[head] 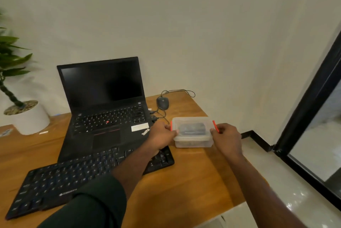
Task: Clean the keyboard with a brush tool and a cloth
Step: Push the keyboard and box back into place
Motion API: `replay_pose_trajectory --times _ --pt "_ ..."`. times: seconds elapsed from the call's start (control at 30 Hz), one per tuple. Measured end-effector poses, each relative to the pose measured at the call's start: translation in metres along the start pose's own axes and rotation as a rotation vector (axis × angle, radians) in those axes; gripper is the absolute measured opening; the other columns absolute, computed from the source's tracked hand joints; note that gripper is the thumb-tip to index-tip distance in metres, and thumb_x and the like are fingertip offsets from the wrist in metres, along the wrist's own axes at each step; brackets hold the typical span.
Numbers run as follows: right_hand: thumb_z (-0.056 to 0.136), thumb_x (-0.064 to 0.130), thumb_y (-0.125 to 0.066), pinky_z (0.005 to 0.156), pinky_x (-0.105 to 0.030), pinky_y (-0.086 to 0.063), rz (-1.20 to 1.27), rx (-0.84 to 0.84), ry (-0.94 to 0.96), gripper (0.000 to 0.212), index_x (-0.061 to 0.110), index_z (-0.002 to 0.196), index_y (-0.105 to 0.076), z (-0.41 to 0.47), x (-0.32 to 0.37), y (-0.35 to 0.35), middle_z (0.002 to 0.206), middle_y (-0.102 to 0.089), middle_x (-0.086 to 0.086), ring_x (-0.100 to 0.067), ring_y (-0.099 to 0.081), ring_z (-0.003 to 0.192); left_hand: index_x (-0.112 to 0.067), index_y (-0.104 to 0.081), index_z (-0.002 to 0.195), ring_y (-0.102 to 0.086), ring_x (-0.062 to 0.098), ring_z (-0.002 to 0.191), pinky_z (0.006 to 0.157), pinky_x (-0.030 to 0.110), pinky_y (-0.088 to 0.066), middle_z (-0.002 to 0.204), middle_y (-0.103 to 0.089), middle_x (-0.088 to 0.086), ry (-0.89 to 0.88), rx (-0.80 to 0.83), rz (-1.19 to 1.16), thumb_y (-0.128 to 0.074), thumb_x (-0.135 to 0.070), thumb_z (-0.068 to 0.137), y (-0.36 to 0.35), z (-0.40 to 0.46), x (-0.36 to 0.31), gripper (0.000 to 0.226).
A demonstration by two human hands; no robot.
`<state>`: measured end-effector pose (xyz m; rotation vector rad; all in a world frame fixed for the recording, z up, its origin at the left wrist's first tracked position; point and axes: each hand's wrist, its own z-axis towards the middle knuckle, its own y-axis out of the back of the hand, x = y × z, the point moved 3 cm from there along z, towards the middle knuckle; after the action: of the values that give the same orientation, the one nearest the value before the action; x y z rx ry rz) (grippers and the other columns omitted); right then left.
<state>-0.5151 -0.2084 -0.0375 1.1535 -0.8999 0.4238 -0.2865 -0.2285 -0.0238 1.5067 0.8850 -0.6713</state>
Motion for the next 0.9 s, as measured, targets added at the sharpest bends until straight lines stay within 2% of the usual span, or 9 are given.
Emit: replay_pose_trajectory --times 0.1,0.17,0.3,0.43,0.6,0.7,0.73,0.8,0.9 --pt "0.095 0.023 -0.067 0.091 -0.037 -0.055 0.105 0.028 -0.014 0.033 0.010 0.125 -0.067 0.039 0.016 -0.009 0.116 -0.071 -0.008 -0.020 -0.065 0.098 -0.012 -0.070 0.095 -0.067 0.016 0.078 0.063 0.030 -0.054 0.093 -0.071 0.007 -0.007 -0.004 -0.070 -0.071 -0.019 0.091 0.010 0.028 -0.014 0.008" --pt "0.095 0.017 -0.067 0.095 -0.043 -0.056 0.195 0.064 -0.054 0.031 0.009 0.125 -0.067 0.068 0.025 -0.019 0.120 -0.070 -0.010 -0.024 -0.066 0.103 -0.011 -0.070 0.101 -0.067 0.016 0.082 0.062 0.027 -0.051 0.097 -0.071 0.007 0.011 0.004 -0.050 -0.070 -0.017 0.091 0.014 0.046 -0.021 0.011" --pt "0.093 0.003 -0.064 0.097 -0.048 -0.055 0.282 0.138 -0.123 0.031 0.006 0.124 -0.068 0.112 0.038 -0.039 0.122 -0.068 -0.011 -0.027 -0.064 0.106 -0.009 -0.070 0.095 -0.067 0.024 0.095 0.084 0.041 -0.060 0.101 -0.070 0.012 0.060 0.011 0.012 -0.072 -0.003 0.084 0.015 0.077 -0.026 0.012" --pt "0.090 -0.002 -0.062 0.093 -0.047 -0.057 0.287 0.137 -0.169 0.032 0.008 0.119 -0.071 0.134 0.036 -0.057 0.119 -0.069 -0.013 -0.029 -0.064 0.105 -0.007 -0.069 0.092 -0.062 0.023 0.090 0.080 0.036 -0.054 0.099 -0.069 0.014 0.050 -0.005 0.047 -0.069 0.004 0.083 0.015 0.090 -0.027 0.014" --pt "0.089 0.003 -0.067 0.103 -0.046 -0.052 0.274 0.179 -0.186 0.041 0.011 0.129 -0.066 0.137 0.025 -0.065 0.131 -0.065 -0.010 -0.028 -0.063 0.116 -0.008 -0.070 0.099 -0.066 0.027 0.100 0.092 0.044 -0.055 0.103 -0.071 0.013 0.037 0.023 0.034 -0.073 0.002 0.081 0.018 0.093 -0.020 0.021" --pt "0.090 0.009 -0.068 0.107 -0.040 -0.048 0.244 0.124 -0.128 0.041 0.009 0.130 -0.064 0.131 0.028 -0.055 0.133 -0.064 -0.010 -0.028 -0.061 0.121 -0.008 -0.066 0.093 -0.061 0.018 0.077 0.074 0.036 -0.053 0.084 -0.067 0.005 0.002 0.015 0.026 -0.077 -0.005 0.080 0.025 0.088 -0.016 0.017" --pt "0.091 0.010 -0.068 0.107 -0.038 -0.047 0.225 0.108 -0.108 0.040 0.008 0.131 -0.064 0.127 0.033 -0.049 0.133 -0.064 -0.010 -0.027 -0.060 0.122 -0.007 -0.066 0.099 -0.060 0.016 0.076 0.071 0.032 -0.052 0.085 -0.065 0.006 -0.010 0.013 0.035 -0.077 -0.009 0.081 0.030 0.084 -0.018 0.021" --pt "0.092 0.013 -0.068 0.102 -0.036 -0.048 0.202 0.090 -0.049 0.040 0.008 0.131 -0.063 0.118 0.044 -0.040 0.133 -0.064 -0.011 -0.027 -0.061 0.120 -0.001 -0.061 0.120 -0.065 0.023 0.100 0.085 0.037 -0.055 0.110 -0.067 0.015 -0.052 -0.026 0.074 -0.076 -0.018 0.085 0.042 0.075 -0.027 0.042" --pt "0.092 0.017 -0.067 0.097 -0.033 -0.047 0.169 0.083 0.067 0.037 0.010 0.128 -0.064 0.103 0.071 -0.026 0.129 -0.066 -0.009 -0.025 -0.062 0.117 -0.011 -0.047 0.143 -0.050 0.031 0.131 0.107 0.044 -0.046 0.146 -0.050 0.015 -0.166 -0.096 0.230 -0.069 -0.030 0.093 0.065 0.051 -0.046 0.059"
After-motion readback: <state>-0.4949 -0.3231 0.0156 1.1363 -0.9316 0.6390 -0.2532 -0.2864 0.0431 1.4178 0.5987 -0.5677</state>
